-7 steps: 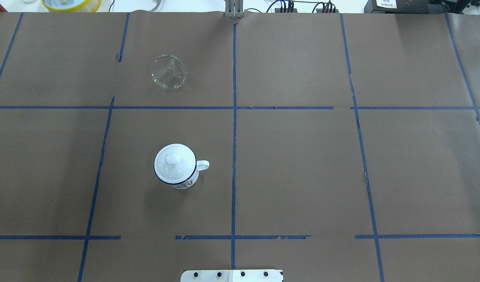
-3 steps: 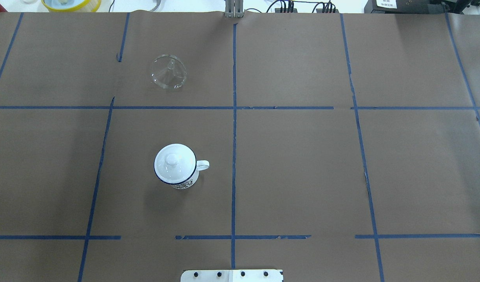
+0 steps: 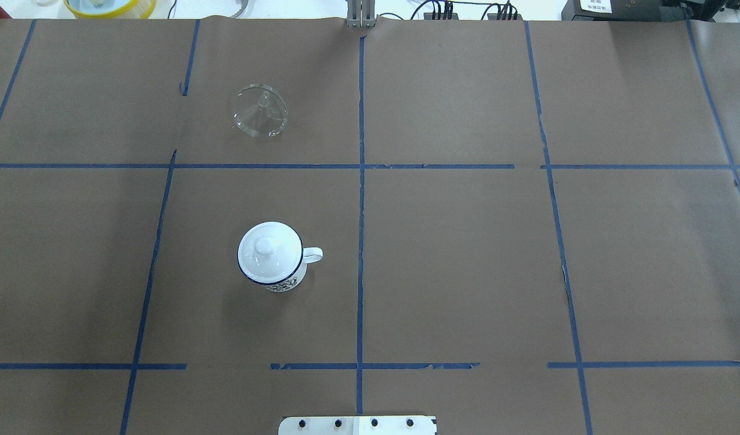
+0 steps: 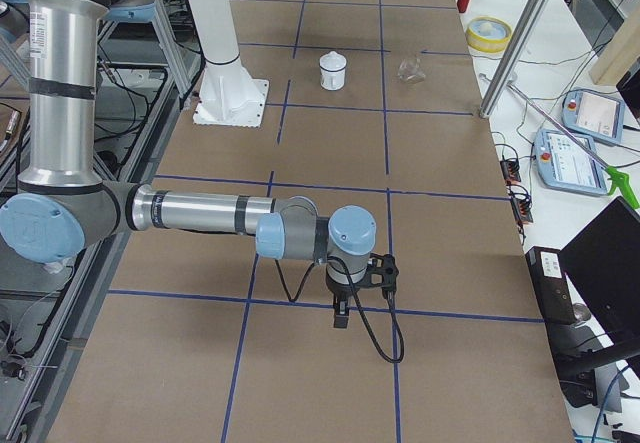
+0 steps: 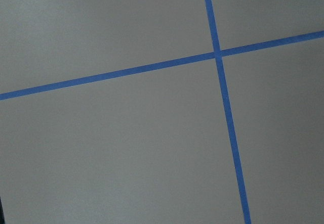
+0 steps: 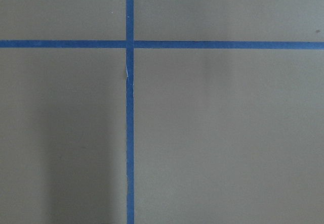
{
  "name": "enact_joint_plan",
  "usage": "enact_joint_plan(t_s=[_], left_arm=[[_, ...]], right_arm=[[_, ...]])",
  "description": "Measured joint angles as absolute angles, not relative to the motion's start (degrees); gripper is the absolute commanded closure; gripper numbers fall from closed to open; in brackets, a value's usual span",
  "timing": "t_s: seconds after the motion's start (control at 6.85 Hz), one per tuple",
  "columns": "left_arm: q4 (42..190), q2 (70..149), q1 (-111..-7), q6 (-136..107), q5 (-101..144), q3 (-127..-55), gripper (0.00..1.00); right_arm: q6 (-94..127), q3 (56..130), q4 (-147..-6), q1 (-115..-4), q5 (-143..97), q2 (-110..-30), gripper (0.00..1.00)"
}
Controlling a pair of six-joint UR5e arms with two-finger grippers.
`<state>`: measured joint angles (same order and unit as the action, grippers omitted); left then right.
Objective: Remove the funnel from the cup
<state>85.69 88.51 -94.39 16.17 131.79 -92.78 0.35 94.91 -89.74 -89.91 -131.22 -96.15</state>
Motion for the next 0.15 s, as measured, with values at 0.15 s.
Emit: enact_joint_plan(t_s=[0.15], left_arm=[[85.7, 88.5, -94.4, 16.2, 131.8, -92.8, 0.0]], right_arm=[[0.4, 94.9, -89.7, -89.9, -131.2, -96.2, 0.0]])
